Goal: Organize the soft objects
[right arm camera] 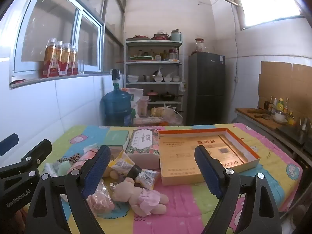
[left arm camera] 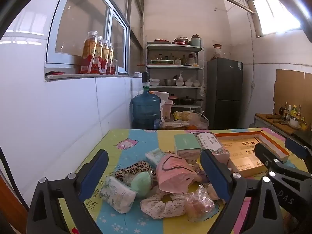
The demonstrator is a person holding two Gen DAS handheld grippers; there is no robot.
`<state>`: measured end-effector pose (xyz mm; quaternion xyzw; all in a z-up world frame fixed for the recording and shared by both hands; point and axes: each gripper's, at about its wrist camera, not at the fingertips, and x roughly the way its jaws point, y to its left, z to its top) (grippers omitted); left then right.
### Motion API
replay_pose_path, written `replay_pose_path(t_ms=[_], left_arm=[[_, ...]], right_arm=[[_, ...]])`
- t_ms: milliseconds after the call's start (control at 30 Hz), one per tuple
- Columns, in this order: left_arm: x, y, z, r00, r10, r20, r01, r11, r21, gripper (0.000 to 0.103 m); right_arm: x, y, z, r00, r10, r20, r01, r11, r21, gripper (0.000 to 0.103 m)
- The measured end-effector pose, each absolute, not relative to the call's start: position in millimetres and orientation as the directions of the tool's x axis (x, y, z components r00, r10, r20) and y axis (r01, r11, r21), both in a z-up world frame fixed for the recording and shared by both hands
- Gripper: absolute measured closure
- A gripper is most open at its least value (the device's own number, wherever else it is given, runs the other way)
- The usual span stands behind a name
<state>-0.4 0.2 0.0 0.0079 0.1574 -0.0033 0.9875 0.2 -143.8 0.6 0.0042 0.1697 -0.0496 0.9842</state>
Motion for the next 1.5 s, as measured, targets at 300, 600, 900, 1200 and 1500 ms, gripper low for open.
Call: replay_pose_path(t_ms=[300,600,900,1200,1500], left_arm=[[-0.4,4.4,-5.0,0.952,-0.016,-0.305,0.016,1.0,-0.004,0.007],[-3.6,8.5,-3.2,0.95,-0.003,-0.313,0.0,1.0,-0.009,0.007],[-2.1,10.0,-7.4,0.941,-0.005,-0.339,0.004,1.0,-0.003,0.007],[4.4,8.0,-11.5,0.93,-0.002,-0.368,0.005,1.0,0.007,0.007],[7.2,7.1,-13.5,0.926,-0.003,-0.377,0.006,1.0,0.008,0.007]], right_arm=[[0.3,-144.5,-0.5,0.938,-0.089,-0.335,0.093,0.996,-0.003,0.014],[0.7,-146.2,2.9,0.934,-0.084,-0.348,0.089,0.996,-0.003,0.014],[-4.7,-146.5,-3.1,0.933,-0.091,-0.349,0.097,0.995,0.001,0.014],[0.2,-148.6,-9.7,0.926,-0.082,-0.369,0.09,0.996,0.002,0.014],[1.9,-147.4,-12.5,0.926,-0.078,-0.369,0.086,0.996,0.004,0.014]])
